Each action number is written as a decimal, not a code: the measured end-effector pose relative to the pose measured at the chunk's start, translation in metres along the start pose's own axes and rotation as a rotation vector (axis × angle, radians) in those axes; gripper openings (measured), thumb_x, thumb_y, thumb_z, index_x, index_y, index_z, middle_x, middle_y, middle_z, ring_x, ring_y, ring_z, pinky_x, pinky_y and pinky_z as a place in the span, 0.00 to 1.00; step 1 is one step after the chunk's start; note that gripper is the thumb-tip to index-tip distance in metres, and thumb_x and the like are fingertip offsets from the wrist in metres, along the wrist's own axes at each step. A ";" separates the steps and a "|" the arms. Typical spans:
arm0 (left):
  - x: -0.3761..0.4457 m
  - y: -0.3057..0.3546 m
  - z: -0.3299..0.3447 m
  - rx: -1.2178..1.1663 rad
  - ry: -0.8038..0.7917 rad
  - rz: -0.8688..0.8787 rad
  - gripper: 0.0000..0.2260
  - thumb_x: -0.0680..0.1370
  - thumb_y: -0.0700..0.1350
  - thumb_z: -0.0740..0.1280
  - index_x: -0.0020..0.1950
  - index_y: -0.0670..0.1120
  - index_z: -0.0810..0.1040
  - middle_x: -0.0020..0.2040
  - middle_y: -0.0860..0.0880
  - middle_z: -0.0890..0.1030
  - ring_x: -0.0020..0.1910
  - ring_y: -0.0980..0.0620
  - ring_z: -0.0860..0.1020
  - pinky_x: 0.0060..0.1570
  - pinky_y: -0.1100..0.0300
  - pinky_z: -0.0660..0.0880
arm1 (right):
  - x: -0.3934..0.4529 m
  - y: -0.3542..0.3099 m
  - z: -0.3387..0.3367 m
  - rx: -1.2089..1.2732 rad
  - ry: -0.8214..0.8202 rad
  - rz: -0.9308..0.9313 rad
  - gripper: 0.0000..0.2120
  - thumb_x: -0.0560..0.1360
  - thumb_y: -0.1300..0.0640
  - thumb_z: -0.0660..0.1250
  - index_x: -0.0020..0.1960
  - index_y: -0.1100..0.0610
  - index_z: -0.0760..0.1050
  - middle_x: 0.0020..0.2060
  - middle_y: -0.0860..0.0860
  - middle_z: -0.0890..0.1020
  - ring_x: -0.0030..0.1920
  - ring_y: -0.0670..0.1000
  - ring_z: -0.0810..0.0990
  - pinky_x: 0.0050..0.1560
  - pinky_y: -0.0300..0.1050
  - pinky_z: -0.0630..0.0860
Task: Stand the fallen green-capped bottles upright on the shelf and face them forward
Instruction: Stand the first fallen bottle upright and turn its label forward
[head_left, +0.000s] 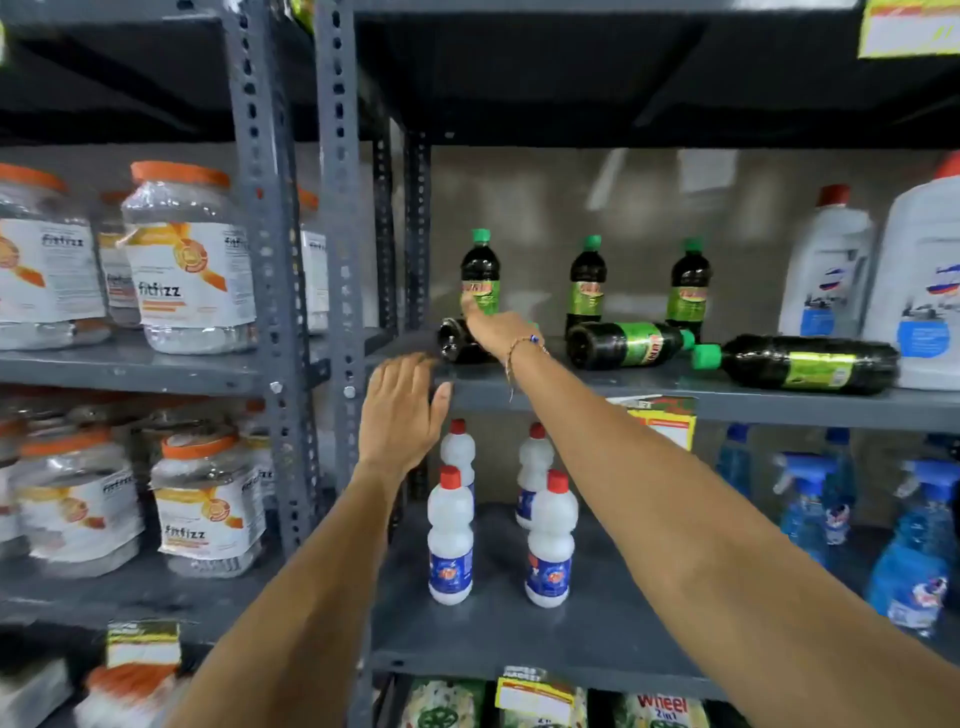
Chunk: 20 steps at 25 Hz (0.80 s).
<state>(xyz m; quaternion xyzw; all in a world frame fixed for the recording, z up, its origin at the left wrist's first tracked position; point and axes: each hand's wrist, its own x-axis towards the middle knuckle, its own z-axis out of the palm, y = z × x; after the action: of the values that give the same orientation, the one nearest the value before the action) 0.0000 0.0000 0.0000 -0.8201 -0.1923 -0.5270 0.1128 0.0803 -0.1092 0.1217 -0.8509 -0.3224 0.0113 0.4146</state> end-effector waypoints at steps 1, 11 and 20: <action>-0.001 0.000 0.004 0.013 0.029 0.008 0.21 0.81 0.53 0.51 0.58 0.39 0.76 0.55 0.41 0.79 0.54 0.40 0.76 0.61 0.50 0.65 | 0.013 -0.006 0.004 -0.022 -0.016 0.037 0.39 0.74 0.30 0.47 0.65 0.59 0.73 0.65 0.60 0.76 0.65 0.59 0.74 0.60 0.48 0.69; -0.008 -0.009 0.015 0.014 0.154 0.054 0.16 0.79 0.50 0.56 0.56 0.41 0.76 0.54 0.43 0.80 0.53 0.42 0.76 0.63 0.50 0.64 | 0.053 -0.027 0.019 -0.187 -0.104 0.076 0.24 0.71 0.38 0.58 0.59 0.53 0.73 0.61 0.56 0.79 0.53 0.57 0.78 0.51 0.49 0.72; -0.009 -0.012 0.005 -0.029 0.084 0.049 0.18 0.80 0.52 0.55 0.57 0.42 0.77 0.56 0.43 0.80 0.56 0.43 0.77 0.64 0.50 0.66 | 0.032 -0.041 -0.006 -0.647 -0.140 -0.019 0.28 0.67 0.38 0.66 0.59 0.56 0.76 0.65 0.57 0.75 0.61 0.59 0.76 0.59 0.51 0.75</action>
<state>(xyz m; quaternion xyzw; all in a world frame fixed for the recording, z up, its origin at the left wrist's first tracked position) -0.0045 0.0107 -0.0109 -0.8034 -0.1595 -0.5606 0.1218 0.0854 -0.0778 0.1628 -0.9325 -0.3450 -0.0373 0.0997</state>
